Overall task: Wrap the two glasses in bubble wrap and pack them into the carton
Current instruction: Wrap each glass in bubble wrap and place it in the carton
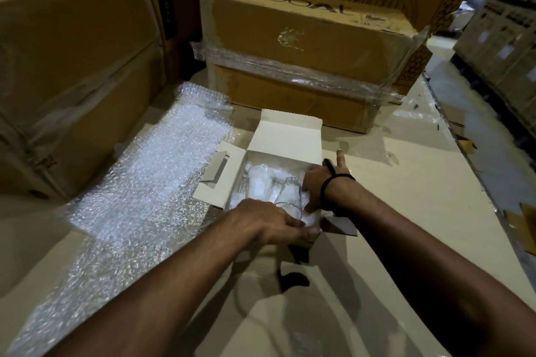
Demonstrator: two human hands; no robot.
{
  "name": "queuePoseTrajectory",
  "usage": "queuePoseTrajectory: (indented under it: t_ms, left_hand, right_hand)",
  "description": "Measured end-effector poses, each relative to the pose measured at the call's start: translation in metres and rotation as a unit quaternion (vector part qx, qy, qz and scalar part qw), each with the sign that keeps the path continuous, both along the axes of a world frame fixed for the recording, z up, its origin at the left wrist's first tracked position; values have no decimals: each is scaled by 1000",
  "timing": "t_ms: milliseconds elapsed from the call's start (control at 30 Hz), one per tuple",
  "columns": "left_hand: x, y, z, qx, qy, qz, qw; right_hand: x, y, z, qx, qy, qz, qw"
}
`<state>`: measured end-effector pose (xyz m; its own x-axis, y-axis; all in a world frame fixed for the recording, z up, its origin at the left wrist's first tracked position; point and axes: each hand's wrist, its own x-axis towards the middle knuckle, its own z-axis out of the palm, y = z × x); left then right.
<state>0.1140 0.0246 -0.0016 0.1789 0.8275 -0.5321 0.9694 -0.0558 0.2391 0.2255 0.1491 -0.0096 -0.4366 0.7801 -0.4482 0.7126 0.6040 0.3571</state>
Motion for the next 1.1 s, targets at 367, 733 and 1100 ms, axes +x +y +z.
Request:
queuePoseTrajectory:
  t_ms: [367,733,1100]
  left_hand:
    - [-41,-22,-7,92,-11,-40,995]
    - [-66,-29,-5,190,51,15,980]
    - [-81,-45,-9,264,120,1,957]
  right_hand:
    - [15,-15,-8,-75,-69,20,995]
    - [-10,-2,16,-33,32,-67,997]
    - [-57,-4,33,-134,159,-167,964]
